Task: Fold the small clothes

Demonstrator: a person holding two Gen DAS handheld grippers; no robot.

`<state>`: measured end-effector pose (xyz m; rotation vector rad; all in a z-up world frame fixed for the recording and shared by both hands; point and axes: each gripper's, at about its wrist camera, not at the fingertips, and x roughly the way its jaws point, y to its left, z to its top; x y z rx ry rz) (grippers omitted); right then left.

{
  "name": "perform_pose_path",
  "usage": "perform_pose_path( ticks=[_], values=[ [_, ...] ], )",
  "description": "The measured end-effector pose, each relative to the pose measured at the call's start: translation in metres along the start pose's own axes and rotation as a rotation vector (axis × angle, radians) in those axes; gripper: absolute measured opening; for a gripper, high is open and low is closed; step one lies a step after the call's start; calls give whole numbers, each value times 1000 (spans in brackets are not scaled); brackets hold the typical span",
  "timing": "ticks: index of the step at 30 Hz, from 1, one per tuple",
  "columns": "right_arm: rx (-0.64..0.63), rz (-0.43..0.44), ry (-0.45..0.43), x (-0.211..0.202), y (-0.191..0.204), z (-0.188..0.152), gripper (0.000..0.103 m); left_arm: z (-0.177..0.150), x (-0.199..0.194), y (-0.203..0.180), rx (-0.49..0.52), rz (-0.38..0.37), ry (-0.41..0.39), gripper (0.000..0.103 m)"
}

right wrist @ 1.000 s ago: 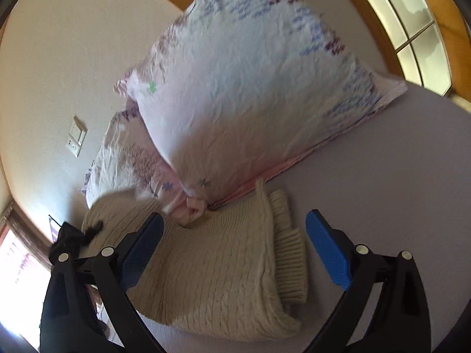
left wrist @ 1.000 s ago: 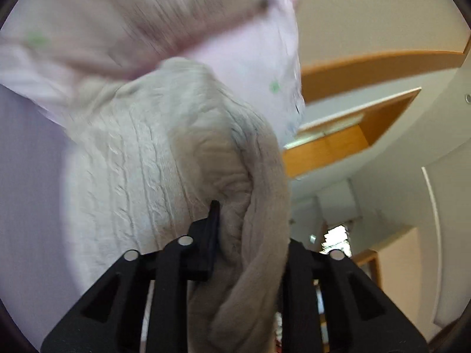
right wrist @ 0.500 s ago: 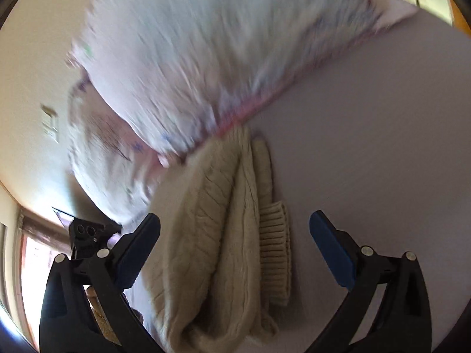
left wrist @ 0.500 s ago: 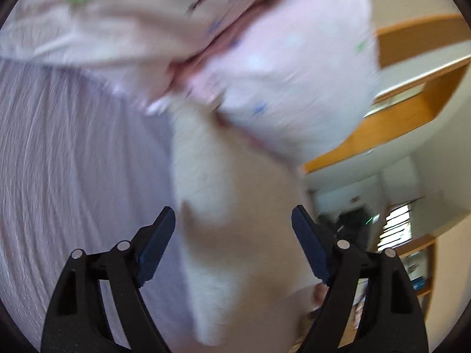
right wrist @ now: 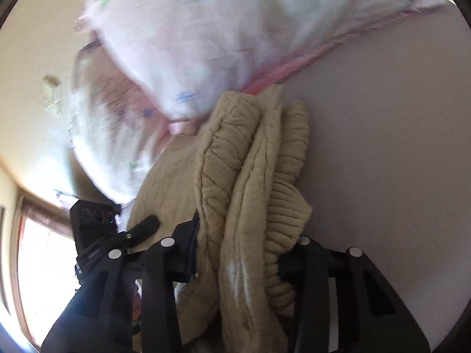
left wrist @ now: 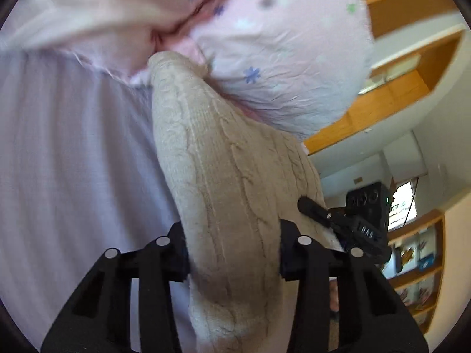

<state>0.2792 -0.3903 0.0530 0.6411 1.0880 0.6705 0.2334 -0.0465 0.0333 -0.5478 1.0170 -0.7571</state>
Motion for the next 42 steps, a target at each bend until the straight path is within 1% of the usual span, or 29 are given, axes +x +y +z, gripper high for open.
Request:
perform_pose_path(
  ticks=[3, 4, 6, 7, 8, 9, 10, 11, 13, 15, 17, 18, 20, 21, 23, 25, 27, 28, 29, 31, 32, 33, 34, 35, 38, 39, 40, 41, 42],
  values=[
    [-95, 44, 60, 30, 38, -17, 38, -6, -58, 7, 76, 69, -84, 42],
    [-127, 42, 83, 42, 49, -22, 41, -9, -73, 11, 89, 113, -104, 44],
    [-199, -54, 145, 70, 68, -30, 51, -10, -85, 17, 120, 232, -115, 50],
    [-217, -113, 141, 74, 73, -31, 63, -15, -95, 26, 120, 322, -117, 55],
    [-215, -136, 73, 65, 77, -30, 66, -18, -101, 30, 111, 348, -117, 58],
    [-209, -133, -21, 49, 80, -28, 66, -26, -112, 37, 110, 384, -141, 61],
    [-202, -112, -114, 32, 83, -26, 66, -32, -121, 39, 125, 412, -170, 70],
    [-199, -84, -144, 24, 85, -24, 66, -43, -130, 37, 156, 460, -208, 78],
    [-188, -49, -111, 25, 90, -17, 62, -58, -140, 31, 196, 504, -251, 81],
    [-191, -90, -47, 41, 94, -14, 55, -70, -151, 30, 196, 540, -286, 99],
    [-170, -122, 3, 64, 94, -9, 55, -82, -157, 22, 184, 584, -340, 101],
    [-141, -140, 35, 74, 91, -10, 54, -88, -158, 20, 186, 590, -351, 101],
    [-114, -123, 57, 87, 86, -10, 38, -96, -158, 17, 194, 583, -355, 101],
    [-113, -114, 48, 88, 86, -11, 17, -98, -160, 16, 191, 593, -361, 101],
    [-109, -115, -24, 77, 85, -8, 13, -104, -164, 13, 182, 634, -375, 101],
    [-84, -172, -108, 58, 76, -4, 12, -107, -159, 14, 178, 677, -361, 101],
    [-55, -287, -134, 53, 61, 2, 12, -109, -153, 16, 170, 699, -343, 101],
    [-55, -321, -97, 56, 55, 3, 13, -110, -149, 17, 173, 688, -336, 101],
    [-52, -309, -64, 54, 51, 2, 14, -112, -147, 17, 177, 678, -328, 101],
    [-53, -295, -106, 32, 55, -2, 24, -113, -140, 19, 175, 692, -305, 101],
    [-77, -268, -156, 13, 65, -8, 26, -115, -140, 20, 169, 687, -302, 101],
    [-120, -194, -192, -5, 76, -16, 37, -117, -140, 21, 166, 681, -304, 101],
    [-143, -145, -198, -12, 82, -21, 54, -119, -141, 21, 161, 676, -309, 101],
    [-177, -70, -192, -23, 91, -32, 59, -121, -142, 21, 158, 672, -312, 101],
    [-261, 56, -88, -15, 113, -62, 61, -125, -141, 21, 155, 652, -309, 101],
    [-277, 59, -50, -3, 115, -71, 61, -126, -140, 21, 154, 652, -306, 101],
    [-283, 14, -24, 10, 114, -77, 61, -127, -138, 20, 154, 652, -303, 101],
    [-274, -103, 7, 26, 106, -81, 61, -128, -137, 20, 154, 653, -301, 101],
    [-259, -183, 33, 41, 93, -85, 54, -130, -136, 19, 156, 650, -297, 101]
  ],
)
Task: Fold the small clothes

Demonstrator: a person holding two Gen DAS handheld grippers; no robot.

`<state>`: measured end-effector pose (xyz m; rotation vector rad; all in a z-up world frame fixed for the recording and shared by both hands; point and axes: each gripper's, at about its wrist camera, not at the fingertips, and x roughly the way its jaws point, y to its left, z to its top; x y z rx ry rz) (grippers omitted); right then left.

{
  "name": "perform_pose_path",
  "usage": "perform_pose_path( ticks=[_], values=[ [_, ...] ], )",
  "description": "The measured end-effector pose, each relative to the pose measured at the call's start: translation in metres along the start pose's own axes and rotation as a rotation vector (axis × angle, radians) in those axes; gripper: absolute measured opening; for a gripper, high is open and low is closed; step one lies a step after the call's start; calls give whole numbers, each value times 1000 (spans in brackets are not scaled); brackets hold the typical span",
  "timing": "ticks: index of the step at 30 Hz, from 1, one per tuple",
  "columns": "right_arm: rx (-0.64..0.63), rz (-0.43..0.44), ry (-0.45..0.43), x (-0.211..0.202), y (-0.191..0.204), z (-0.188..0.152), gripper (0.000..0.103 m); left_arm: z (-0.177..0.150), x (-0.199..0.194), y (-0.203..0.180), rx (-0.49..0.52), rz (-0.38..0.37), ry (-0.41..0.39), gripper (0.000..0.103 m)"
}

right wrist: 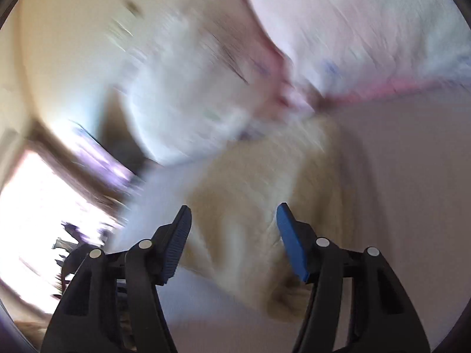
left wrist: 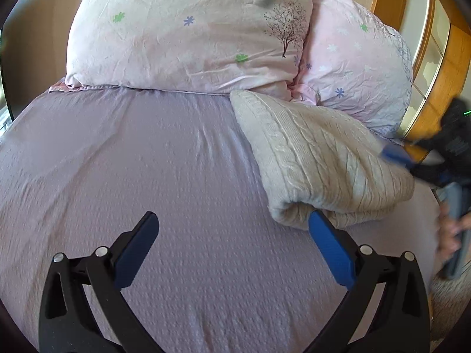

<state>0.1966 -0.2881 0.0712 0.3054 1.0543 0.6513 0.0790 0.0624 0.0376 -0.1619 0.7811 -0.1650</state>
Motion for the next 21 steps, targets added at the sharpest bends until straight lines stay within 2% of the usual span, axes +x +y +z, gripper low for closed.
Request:
perform_pose_path(
  ticks=[1, 3, 4, 5, 7, 9, 10, 11, 13, 17, 21],
  values=[
    [-2, -5, -46, -2, -4, -3, 53, -1, 0, -1, 2, -5, 3, 101],
    [20, 9, -65, -20, -5, -6, 53, -3, 0, -3, 2, -8, 18, 101],
    [24, 28, -109, -37, -2, -12, 55, -5, 0, -4, 2, -7, 23, 101],
    [10, 27, -143, -53, 2, -19, 61, -6, 1, -5, 2, -4, 27, 101],
    [-40, -10, -222, -80, 4, -33, 101, -9, 3, -8, 5, 4, 43, 101],
    [-91, -83, -263, -102, 11, -46, 102, -11, 8, -13, 18, -3, 70, 101],
    [-104, -143, -250, -98, 12, -49, 102, -12, 11, -15, 26, -7, 84, 101],
    [-111, -240, -220, -90, 16, -55, 102, -13, 14, -17, 33, -5, 96, 101],
    [-120, -369, -137, -69, 23, -69, 102, -14, 20, -21, 42, 2, 120, 101],
    [-174, -389, -42, -42, 31, -87, 102, -17, 26, -29, 78, 36, 135, 101],
    [-220, -464, 6, -20, 39, -94, 102, -21, 28, -35, 140, 68, 155, 101]
  ],
)
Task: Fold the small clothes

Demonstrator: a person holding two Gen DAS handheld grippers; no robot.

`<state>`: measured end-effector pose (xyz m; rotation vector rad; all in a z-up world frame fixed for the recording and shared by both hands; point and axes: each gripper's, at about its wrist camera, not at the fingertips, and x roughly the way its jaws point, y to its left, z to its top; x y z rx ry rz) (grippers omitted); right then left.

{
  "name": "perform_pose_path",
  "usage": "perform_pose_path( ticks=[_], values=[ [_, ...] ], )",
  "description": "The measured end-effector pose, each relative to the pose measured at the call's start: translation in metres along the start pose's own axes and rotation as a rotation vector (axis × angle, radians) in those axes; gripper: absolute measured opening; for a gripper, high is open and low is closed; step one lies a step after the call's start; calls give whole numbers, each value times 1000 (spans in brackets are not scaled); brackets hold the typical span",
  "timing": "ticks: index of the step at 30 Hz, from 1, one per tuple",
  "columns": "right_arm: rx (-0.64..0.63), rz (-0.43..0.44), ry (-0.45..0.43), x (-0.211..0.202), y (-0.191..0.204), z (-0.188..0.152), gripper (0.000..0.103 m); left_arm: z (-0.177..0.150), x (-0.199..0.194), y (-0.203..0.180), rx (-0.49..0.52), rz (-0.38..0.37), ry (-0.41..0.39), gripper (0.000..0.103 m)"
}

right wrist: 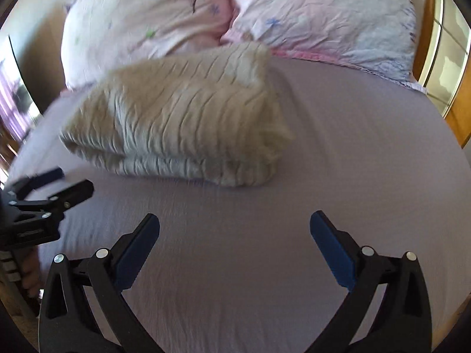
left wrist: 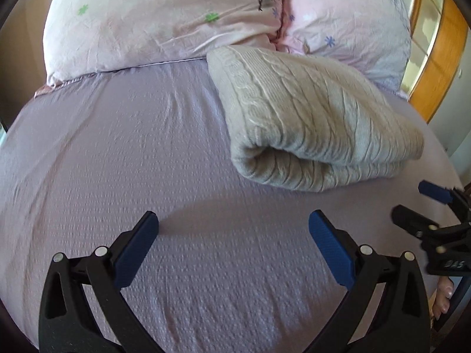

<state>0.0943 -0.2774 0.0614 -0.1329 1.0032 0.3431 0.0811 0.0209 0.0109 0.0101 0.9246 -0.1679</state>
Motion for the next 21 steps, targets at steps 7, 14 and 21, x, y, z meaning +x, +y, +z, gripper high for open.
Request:
perform_pose_path(
  ticks=[7, 14, 21],
  values=[
    [-25, -5, -38, 0, 4, -6, 102, -2, 4, -7, 46, 52, 9, 101],
    [-22, -10, -40, -1, 5, -4, 102, -2, 3, -6, 46, 52, 6, 101],
    [-26, -7, -40, -1, 5, -4, 102, -3, 3, -7, 45, 52, 7, 101]
  ],
)
